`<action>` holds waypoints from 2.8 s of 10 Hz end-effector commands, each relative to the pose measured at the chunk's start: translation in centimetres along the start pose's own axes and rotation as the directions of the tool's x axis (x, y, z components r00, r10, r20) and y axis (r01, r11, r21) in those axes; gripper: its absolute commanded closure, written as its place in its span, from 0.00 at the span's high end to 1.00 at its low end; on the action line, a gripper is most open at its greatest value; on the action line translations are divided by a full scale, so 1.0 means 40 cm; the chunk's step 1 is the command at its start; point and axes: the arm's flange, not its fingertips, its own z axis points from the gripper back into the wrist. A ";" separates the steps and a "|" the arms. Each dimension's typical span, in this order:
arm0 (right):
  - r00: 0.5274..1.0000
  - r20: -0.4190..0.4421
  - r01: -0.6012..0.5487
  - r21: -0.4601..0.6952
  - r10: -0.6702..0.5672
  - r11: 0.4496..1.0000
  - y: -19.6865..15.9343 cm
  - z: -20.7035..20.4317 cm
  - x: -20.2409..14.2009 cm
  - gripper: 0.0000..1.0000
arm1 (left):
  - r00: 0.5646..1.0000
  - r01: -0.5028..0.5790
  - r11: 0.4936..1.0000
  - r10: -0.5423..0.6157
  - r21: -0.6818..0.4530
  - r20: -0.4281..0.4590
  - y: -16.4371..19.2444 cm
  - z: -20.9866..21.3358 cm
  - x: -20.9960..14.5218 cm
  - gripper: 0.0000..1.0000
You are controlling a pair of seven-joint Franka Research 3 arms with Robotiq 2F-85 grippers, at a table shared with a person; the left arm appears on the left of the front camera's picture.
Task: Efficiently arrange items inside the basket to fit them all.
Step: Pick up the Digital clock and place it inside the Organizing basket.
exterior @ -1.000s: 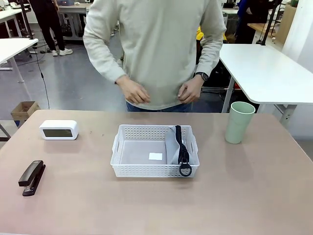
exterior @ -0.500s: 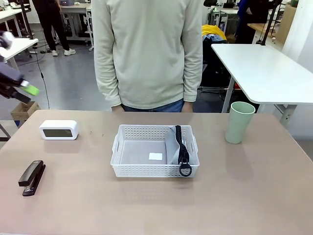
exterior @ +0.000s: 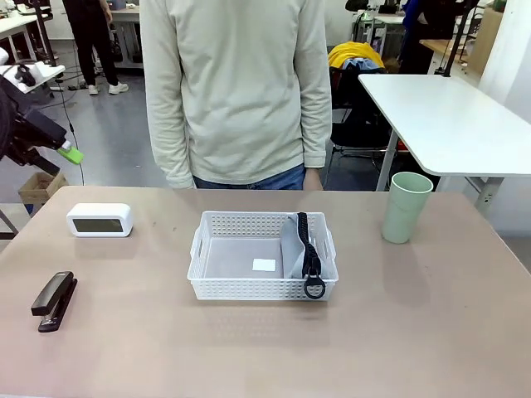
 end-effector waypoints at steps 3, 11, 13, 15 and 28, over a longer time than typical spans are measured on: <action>0.999 0.011 -0.030 0.024 0.030 0.999 0.001 0.000 0.008 1.00 | 0.992 -0.112 0.950 0.125 0.292 -0.028 0.037 -0.072 0.045 1.00; 0.999 0.011 -0.030 0.024 0.030 0.999 0.001 0.000 0.008 1.00 | 0.916 -0.290 0.803 0.391 0.521 -0.092 0.086 -0.195 0.229 1.00; 0.999 0.011 -0.030 0.024 0.030 0.999 0.001 0.000 0.008 1.00 | 0.956 -0.164 0.848 0.262 0.505 -0.130 0.061 -0.182 0.172 1.00; 0.999 0.011 -0.030 0.024 0.030 0.999 0.001 0.000 0.008 1.00 | 0.956 -0.164 0.848 0.262 0.505 -0.130 0.061 -0.182 0.172 1.00; 0.999 0.011 -0.030 0.024 0.030 0.999 0.001 0.000 0.008 1.00 | 0.697 0.643 0.760 -0.525 0.100 -0.488 0.124 -0.228 0.217 1.00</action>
